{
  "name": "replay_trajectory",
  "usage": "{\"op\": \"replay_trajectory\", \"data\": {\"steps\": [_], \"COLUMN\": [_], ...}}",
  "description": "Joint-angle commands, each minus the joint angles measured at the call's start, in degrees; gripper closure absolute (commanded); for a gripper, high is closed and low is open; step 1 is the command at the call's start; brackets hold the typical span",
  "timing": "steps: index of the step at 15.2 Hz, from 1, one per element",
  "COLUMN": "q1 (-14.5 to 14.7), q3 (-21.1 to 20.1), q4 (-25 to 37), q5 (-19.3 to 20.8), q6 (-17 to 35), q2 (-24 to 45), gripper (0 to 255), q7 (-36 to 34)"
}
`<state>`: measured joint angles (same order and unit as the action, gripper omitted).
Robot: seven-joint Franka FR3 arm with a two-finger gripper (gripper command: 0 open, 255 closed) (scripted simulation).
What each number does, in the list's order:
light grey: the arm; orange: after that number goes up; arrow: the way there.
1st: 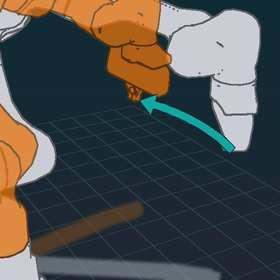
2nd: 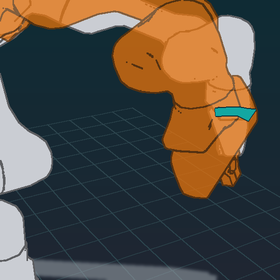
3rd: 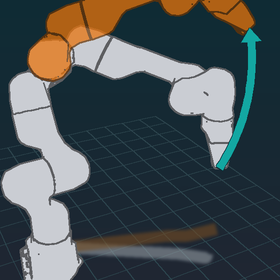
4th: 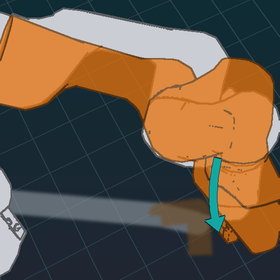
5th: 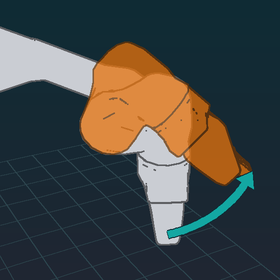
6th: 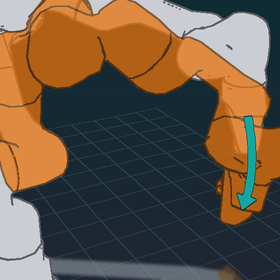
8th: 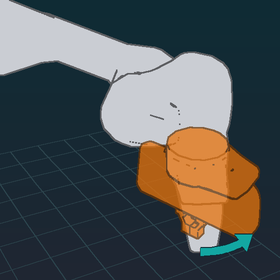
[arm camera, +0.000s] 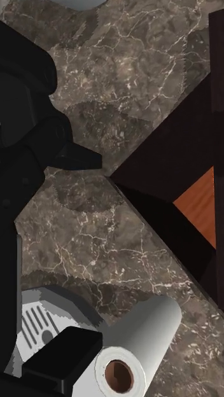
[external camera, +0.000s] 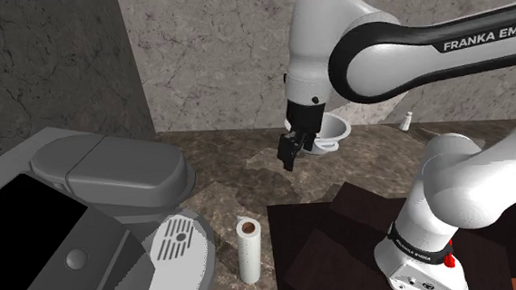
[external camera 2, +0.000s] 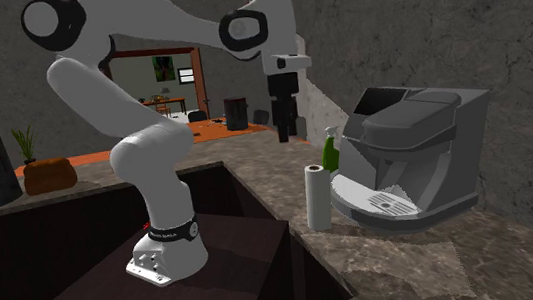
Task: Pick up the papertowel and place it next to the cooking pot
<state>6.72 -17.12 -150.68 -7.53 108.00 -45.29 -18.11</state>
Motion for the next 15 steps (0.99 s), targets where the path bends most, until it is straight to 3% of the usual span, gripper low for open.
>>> {"op": "replay_trajectory", "data": {"steps": [1,8,13,15], "q1": [0.7,1.3,-1.2,-2.0], "q3": [-2.8,-13.2,-21.7,-23.1], "q4": [-0.6,-0.5,2.2,2.4], "q5": [-1.4,-3.8,-1.2,-0.1], "q6": [3.4,15.5,24.0,25.9], "q2": [2.3,12.9,23.4,25.4], "gripper": [0,0,0,0], "q7": [-2.7,-12.7,-21.7,-23.3]}}
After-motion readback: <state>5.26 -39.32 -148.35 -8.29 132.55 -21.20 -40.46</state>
